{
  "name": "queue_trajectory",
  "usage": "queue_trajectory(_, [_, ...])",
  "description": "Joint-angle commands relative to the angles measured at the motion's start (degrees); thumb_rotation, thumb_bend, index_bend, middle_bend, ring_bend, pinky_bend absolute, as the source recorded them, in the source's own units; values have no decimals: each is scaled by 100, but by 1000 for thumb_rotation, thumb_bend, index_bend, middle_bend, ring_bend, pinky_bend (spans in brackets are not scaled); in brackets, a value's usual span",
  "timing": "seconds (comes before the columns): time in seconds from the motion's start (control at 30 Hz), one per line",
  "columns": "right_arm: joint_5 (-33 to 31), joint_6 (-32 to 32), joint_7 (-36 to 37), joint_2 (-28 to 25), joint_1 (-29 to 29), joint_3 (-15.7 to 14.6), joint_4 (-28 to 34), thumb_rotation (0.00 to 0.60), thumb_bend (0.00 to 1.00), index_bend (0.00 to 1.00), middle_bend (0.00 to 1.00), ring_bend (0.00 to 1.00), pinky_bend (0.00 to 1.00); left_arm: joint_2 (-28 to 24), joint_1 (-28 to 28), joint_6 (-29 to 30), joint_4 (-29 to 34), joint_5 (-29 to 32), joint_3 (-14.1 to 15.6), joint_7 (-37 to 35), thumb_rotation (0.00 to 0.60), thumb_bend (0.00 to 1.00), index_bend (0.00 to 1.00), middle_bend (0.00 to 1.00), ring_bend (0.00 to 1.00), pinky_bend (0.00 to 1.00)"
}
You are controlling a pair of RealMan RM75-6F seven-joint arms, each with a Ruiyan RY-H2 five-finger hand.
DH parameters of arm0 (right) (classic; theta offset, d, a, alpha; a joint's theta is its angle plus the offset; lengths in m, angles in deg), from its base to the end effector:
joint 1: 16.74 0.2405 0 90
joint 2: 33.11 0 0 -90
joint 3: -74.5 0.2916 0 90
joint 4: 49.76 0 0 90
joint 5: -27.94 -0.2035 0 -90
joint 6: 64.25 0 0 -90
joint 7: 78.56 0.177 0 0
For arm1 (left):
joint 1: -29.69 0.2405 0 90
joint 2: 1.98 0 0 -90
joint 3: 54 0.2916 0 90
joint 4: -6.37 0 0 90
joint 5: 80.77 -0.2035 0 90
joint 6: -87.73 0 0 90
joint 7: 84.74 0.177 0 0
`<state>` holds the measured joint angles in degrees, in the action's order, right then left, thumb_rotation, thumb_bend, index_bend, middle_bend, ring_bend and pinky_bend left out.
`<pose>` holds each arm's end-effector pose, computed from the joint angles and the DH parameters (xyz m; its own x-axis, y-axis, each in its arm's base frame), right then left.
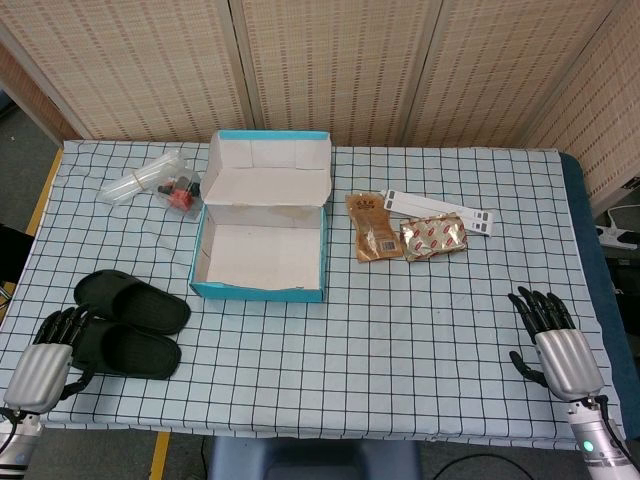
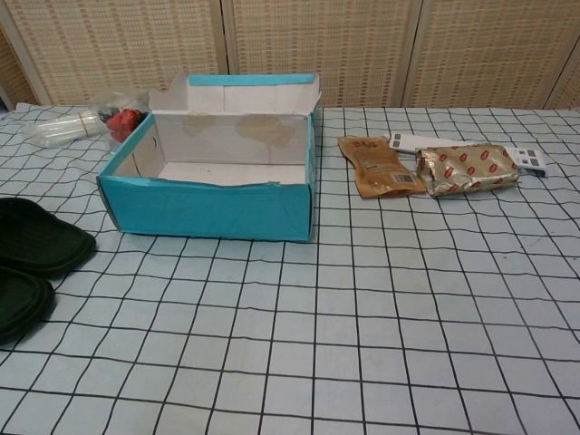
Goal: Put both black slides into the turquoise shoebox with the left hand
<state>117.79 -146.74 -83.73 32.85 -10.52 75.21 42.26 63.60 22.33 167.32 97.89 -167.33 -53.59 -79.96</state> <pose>-0.3294 -0.2152 0.1514 0.4642 -0.0682 0.8831 -0.8836 -0.1049 0.4563 -0.3422 0.2177 0.1471 0.4684 0.1329 0.8735 0.8835 -0.0694 -0.4632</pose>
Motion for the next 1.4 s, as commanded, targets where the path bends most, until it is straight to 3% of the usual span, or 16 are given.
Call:
queue_trajectory(0.03, [52,-79,99,-25,-18,7,15,600,226,0,0,0,0,7,-17,-89,14,19,41,-23,600,393,0,0,0,65])
queue_trajectory(0.33, [488,-769,642,-142,-225,-7,-63,600,226,0,0,0,0,142,-116,-612,208,284,200,552,600,382,0,0,0,61])
queue_trajectory(0.73, [615,-828,804,-325,-295,-100,29,600,227,0,0,0,0,342,-494,-1516,17,1108,109,1379,600,317,0,0,0,44])
queue_trajectory(1.4, [502,-697,691,-353,-286,-59,100,600,227,0,0,0,0,415,-685,-1710,-218,1700,-2,1747,600,317,0,0,0,46])
